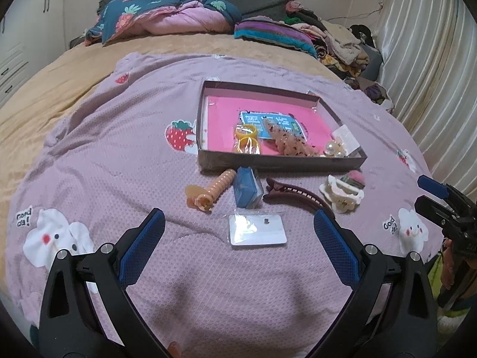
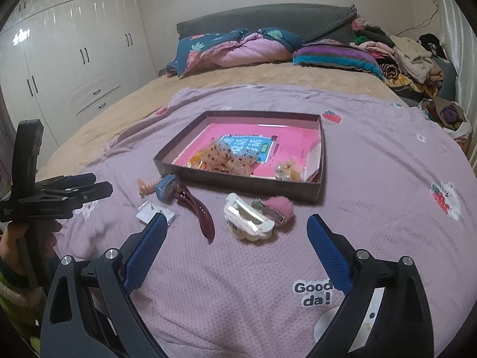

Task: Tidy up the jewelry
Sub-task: 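Lift both open tools up and away from the tray, then grasp the clear card packet with the left tool while the right tool grasps the white cloud claw clip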

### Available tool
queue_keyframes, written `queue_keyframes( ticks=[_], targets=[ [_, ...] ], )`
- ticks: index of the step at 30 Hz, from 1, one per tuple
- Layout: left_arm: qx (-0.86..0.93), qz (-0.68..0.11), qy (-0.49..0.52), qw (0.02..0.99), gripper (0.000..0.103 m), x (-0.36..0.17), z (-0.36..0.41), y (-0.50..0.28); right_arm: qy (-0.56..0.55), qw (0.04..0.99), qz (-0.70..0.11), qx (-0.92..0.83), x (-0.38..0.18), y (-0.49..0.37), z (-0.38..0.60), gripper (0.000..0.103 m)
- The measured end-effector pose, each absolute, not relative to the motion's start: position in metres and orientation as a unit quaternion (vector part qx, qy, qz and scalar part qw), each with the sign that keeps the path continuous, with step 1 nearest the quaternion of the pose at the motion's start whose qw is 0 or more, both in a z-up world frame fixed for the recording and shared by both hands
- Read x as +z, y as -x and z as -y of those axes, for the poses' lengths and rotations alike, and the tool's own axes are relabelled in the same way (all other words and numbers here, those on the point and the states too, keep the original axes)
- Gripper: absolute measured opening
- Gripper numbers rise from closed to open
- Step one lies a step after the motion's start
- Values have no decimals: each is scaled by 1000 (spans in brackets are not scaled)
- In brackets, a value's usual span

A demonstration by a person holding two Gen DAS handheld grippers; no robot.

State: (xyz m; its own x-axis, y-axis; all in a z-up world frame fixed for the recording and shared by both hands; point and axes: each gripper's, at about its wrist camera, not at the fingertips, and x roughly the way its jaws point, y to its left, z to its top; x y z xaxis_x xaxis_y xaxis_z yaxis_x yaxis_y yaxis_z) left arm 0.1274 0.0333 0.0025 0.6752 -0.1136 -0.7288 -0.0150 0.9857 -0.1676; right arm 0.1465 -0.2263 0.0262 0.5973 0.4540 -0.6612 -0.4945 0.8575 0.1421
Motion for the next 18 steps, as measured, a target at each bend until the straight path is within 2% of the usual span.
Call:
queue_keyframes(
  ticks=[18],
  targets=[
    [-37,-445,70,892,93,-37,-22,-138,26,878,-399,261,-6,-160,219,94]
  ],
)
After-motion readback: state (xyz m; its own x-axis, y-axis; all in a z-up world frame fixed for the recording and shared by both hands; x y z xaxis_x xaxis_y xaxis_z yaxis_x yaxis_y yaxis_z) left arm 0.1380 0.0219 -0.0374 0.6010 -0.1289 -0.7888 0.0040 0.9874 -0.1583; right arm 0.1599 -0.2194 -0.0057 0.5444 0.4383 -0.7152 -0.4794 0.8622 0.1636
